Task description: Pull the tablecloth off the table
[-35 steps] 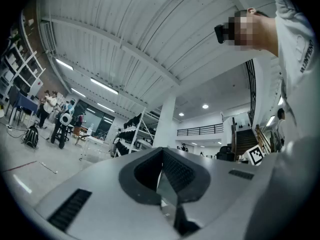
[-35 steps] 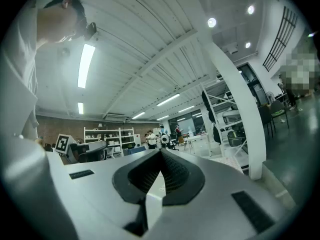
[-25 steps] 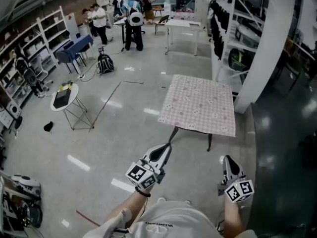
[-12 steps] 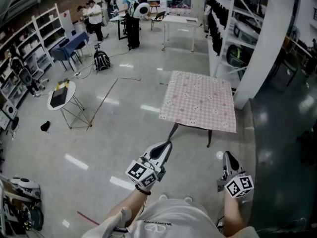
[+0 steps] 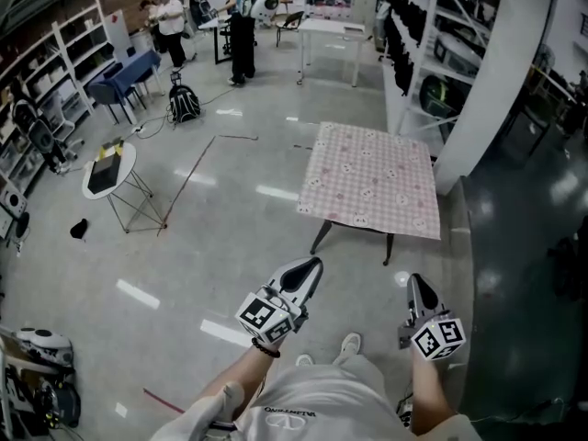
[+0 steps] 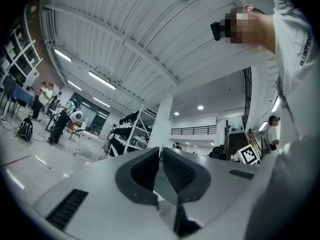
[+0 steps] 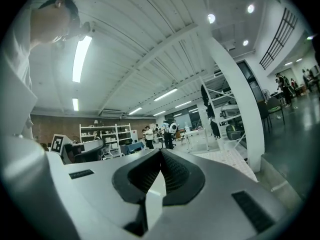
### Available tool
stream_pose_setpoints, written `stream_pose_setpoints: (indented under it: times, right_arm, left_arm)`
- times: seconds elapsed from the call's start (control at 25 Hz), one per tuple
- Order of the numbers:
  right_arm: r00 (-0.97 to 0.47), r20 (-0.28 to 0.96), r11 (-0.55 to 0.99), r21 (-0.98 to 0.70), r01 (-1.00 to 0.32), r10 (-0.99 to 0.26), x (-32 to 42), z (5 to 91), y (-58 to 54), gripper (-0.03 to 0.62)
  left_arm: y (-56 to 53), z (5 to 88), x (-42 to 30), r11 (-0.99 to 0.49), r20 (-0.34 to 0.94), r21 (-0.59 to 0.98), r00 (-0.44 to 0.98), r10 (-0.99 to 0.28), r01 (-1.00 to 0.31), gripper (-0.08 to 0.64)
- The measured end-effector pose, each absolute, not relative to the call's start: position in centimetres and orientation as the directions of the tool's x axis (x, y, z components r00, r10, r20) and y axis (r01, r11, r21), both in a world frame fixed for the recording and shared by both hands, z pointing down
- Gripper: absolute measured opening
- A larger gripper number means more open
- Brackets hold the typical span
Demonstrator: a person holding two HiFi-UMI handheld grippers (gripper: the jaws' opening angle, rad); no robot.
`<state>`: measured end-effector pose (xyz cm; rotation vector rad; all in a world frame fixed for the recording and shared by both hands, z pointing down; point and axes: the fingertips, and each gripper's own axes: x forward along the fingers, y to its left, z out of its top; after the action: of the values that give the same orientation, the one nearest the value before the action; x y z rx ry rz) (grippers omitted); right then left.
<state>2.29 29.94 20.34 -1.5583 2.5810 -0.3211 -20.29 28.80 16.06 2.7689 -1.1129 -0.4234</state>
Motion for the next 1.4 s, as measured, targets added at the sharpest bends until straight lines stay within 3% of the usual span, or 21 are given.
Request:
stream_pose_setpoints:
  times: [0.64,1.4]
  right_arm:
    - [-0.498,0.018,0.479,-0.247,-0.842,-0.867,2.0,21.4,26.1,0.066]
    - [-0.548,0.103,0.483,-0.355,-0.8,-0.83,8.7,27.5,11.3,0.071]
  left_arm:
    - [25.5,17.6,-19.4,-0.705,-0.168,0.237,0.687,-0.707,-0.668,0.128]
    - [10.2,22.0,-10.5,-0.666,-0.065,0.31,0.684,-0.727,-0.679,0.13]
